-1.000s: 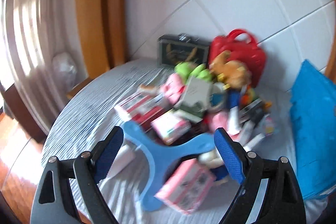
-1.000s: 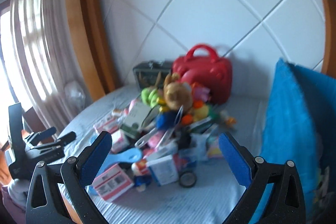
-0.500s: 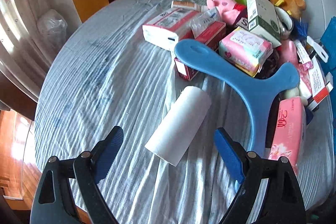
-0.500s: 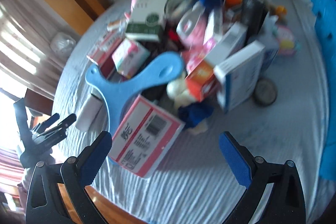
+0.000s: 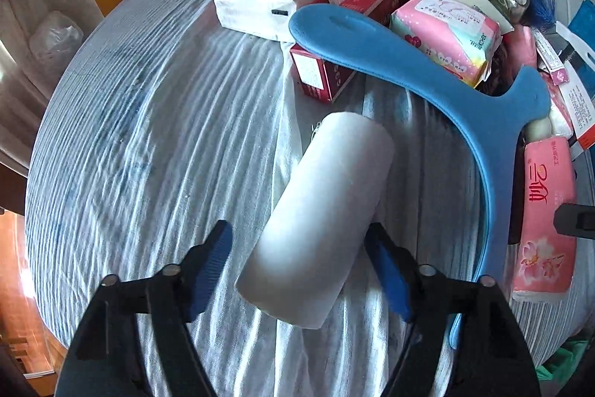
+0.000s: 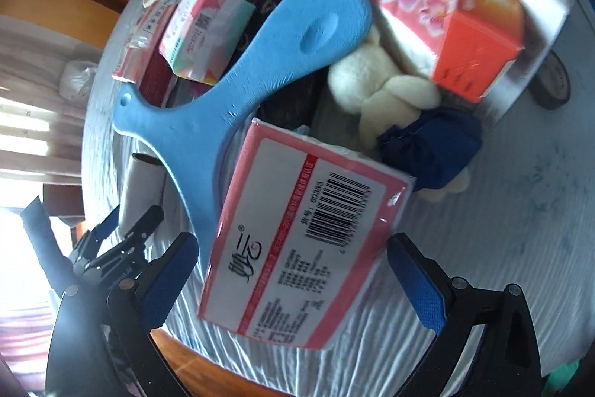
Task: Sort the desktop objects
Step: 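Grasp the white paper roll with the left gripper while the right grasps the pink tissue pack, then carry the paper roll and tissue pack over the blue crate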
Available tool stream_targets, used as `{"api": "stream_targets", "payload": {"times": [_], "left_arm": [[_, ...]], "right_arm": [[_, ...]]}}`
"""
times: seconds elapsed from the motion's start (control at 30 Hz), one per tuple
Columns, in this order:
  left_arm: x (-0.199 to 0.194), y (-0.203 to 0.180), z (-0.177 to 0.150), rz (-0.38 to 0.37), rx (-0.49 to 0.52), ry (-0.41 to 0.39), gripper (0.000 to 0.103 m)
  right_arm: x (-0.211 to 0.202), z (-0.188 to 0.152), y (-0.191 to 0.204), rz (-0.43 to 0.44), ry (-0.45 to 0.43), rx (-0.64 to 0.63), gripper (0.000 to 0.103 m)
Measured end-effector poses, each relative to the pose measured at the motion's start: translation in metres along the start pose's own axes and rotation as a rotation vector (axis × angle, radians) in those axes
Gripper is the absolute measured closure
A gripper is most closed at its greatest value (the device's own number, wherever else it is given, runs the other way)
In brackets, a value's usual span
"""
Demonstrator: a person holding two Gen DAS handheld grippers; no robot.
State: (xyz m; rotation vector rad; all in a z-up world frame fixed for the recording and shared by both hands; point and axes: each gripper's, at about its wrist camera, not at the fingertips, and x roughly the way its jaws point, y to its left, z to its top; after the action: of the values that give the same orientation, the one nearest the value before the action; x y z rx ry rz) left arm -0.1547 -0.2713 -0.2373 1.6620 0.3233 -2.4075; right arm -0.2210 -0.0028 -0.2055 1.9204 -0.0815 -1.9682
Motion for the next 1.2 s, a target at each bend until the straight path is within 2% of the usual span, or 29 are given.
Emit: {"api": "stream_targets", "payload": {"times": [0.07,0.23,0.37,0.5,0.6,0.67,0.9,1.07,1.2], "left_arm": [[0.002,0.002,-0.003,-0.017,-0.004,0.002,0.047],[0.002,0.002,-0.008,-0.022,0.004,-0.002,0.050],[-0.006,0.005,-0.011,-0.033,-0.016,-0.013,0.053],[-0.027,0.008,-0.013,-0.046,-0.051,-0.058,0.057],[-0.048,0.004,-0.016,-0.054,-0.071,-0.107,0.057],[-0.066,-0.004,-0.001,-0.049,-0.068,-0.151,0.057],[-0.142,-0.038,0.018,-0.059,-0.026,-0.330,0.057],[-0.203,-0.097,0.036,-0.073,0.042,-0.482,0.057],[-0.241,-0.152,0.049,-0.126,0.099,-0.588,0.057]], "right_arm": [[0.008,0.000,0.000,-0.021,0.013,-0.003,0.000],[0.018,-0.004,-0.002,-0.014,0.051,-0.004,0.003],[0.004,-0.010,0.004,-0.072,0.016,-0.067,0.007],[-0.024,-0.018,0.013,-0.084,-0.051,-0.130,0.007],[-0.055,-0.023,0.020,-0.104,-0.147,-0.190,0.007],[-0.079,-0.026,0.022,-0.120,-0.228,-0.224,0.007],[-0.163,-0.030,0.021,-0.176,-0.514,-0.280,0.007],[-0.219,-0.039,0.006,-0.242,-0.731,-0.275,0.007],[-0.274,-0.055,-0.025,-0.281,-0.886,-0.232,0.007]]}}
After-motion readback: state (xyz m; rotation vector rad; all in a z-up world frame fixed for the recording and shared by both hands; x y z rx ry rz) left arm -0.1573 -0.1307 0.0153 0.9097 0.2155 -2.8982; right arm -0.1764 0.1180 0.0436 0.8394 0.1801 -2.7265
